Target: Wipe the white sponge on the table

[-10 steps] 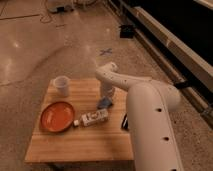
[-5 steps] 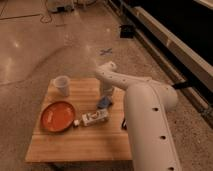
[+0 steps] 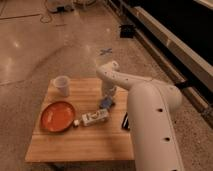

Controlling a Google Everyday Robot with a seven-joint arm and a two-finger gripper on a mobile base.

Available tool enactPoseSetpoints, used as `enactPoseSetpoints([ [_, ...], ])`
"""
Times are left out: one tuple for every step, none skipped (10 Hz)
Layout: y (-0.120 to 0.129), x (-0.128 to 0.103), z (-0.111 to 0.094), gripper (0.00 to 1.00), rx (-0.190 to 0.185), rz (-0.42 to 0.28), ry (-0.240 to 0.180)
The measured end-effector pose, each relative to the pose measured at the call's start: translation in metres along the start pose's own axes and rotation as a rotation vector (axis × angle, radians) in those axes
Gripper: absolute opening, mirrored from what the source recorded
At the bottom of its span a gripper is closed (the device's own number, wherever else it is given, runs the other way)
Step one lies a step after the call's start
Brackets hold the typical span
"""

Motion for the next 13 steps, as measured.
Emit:
enactPoseSetpoints([
  [0.003,0.002,-0.003,0.29,-0.012,0.001,0.003],
  [-0.004,-0.002,-0.007,0.29,-0.005,0.000,-0.006],
  [-0.011,-0.004,-0.009,0.29,-0.007,-0.009,-0.005],
  [-0.008,-0.003,-0.007,0.29,-0.004,0.003,-0.008],
  [-0.006,-0.002,-0.008,0.29,-0.008,0.015,-0.006],
  [-0.010,0.000,-0.010,0.29,-0.005,0.006,-0.004],
  [-0.011,0.004,-0.010,0.29,-0.006,0.002,-0.003],
  [-0.008,0.004,-0.015,0.29,-0.009,0.005,-0.004],
  [-0.007,-0.001,-0.026,0.29,-0.010,0.014,-0.005],
  [-0.009,-0.006,-0.027,0.29,-0.008,0.011,-0.006],
  [-0.007,-0.006,-0.028,0.29,-0.004,0.014,-0.004],
  [0.000,-0.001,-0.027,0.29,-0.004,0.027,-0.002],
  [0.004,0.002,-0.027,0.29,-0.005,0.028,0.000],
])
